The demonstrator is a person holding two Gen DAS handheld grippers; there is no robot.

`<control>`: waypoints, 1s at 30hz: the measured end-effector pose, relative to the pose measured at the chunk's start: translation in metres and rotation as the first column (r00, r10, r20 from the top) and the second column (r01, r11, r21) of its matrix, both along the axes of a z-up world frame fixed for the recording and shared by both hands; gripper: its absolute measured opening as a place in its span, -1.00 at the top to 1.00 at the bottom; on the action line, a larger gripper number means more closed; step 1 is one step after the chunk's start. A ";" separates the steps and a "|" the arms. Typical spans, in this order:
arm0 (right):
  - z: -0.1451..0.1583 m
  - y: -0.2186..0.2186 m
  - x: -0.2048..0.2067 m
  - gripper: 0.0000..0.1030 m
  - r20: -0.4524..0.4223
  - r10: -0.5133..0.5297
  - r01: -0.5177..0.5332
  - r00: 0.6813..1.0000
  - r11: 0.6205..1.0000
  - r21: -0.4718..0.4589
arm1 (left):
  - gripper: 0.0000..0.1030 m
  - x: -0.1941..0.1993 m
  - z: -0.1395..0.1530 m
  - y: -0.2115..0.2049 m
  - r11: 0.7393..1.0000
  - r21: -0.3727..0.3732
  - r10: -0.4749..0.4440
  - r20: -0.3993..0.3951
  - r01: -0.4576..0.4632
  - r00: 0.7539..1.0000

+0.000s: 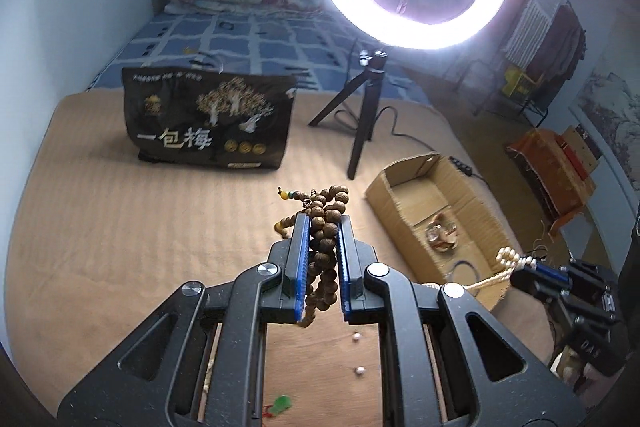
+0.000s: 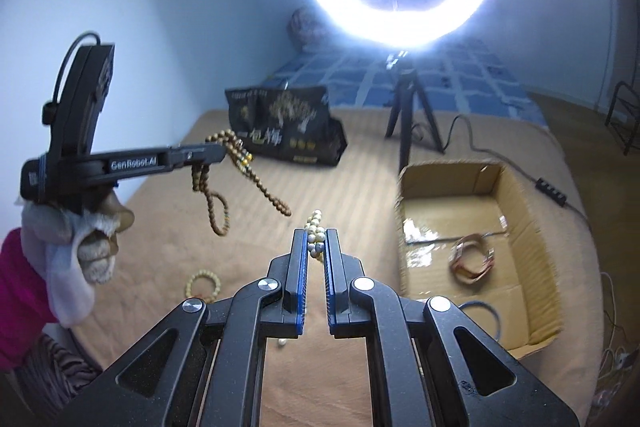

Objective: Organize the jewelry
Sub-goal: 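Lift and carry the pearl necklace with the right tool while the left tool carries the mala to the box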

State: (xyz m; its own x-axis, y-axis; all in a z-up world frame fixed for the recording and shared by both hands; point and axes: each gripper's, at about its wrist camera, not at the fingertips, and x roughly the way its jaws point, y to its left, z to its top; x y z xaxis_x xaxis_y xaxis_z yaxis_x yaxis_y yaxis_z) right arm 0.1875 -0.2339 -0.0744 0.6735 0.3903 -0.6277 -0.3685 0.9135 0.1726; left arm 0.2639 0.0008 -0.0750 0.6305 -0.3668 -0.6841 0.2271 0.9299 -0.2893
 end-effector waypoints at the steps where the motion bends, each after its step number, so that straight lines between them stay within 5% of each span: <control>1: 0.005 -0.006 -0.002 0.88 0.014 -0.011 0.011 1.000 1.000 0.004 | 0.79 0.000 0.001 -0.002 1.000 -0.002 -0.005 0.003 0.005 1.000; 15: 0.025 -0.079 0.000 0.88 0.050 -0.178 0.176 0.983 0.984 0.030 | 0.79 0.014 0.029 -0.068 0.994 -0.032 -0.098 0.052 0.100 0.994; 30: 0.001 -0.128 0.012 0.88 -0.013 -0.264 0.264 0.964 0.965 0.003 | 0.79 0.048 0.020 -0.147 0.986 -0.026 -0.161 0.042 0.162 0.986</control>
